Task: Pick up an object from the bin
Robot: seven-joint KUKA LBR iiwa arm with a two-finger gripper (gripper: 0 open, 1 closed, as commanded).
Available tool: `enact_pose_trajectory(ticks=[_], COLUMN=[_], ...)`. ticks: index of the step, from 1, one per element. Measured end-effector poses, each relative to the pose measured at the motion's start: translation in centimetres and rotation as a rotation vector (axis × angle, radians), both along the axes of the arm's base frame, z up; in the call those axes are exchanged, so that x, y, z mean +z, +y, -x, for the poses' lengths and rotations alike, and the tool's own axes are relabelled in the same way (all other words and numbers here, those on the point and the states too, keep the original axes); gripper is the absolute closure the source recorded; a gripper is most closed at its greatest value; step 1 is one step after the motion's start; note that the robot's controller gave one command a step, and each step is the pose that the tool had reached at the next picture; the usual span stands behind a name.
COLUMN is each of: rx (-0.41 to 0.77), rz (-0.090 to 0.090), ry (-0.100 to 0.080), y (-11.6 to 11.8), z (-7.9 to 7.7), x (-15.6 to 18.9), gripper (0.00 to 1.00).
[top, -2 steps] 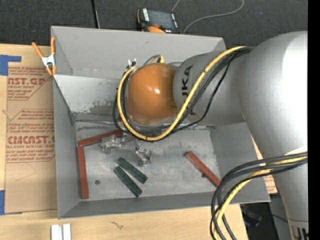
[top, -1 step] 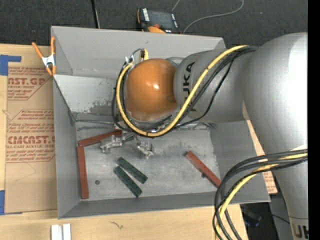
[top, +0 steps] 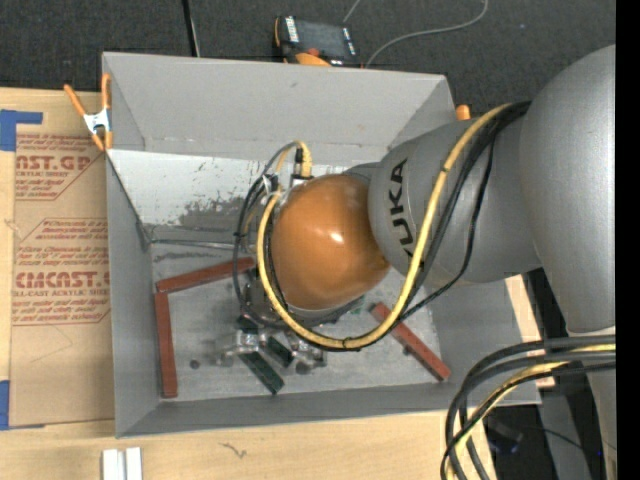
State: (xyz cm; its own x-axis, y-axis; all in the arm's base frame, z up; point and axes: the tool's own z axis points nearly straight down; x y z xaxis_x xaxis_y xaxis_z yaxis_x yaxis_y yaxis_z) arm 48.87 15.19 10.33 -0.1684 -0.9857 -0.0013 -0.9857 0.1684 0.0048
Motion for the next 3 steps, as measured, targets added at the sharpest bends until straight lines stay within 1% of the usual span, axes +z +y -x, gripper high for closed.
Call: enact_pose_trajectory(ticks=[1,2,3], rx=[-0.093,-0.088,0.194], rz=[0.002,0.0,-0.001], ry=[-0.006,-0.005,-0.012], y=[-6.9,-6.6,-7.2], z=[-4.2,-4.1,-9.2], x=[-3.5,-3.3,10.2], gripper=[0.0,1.0,1.0])
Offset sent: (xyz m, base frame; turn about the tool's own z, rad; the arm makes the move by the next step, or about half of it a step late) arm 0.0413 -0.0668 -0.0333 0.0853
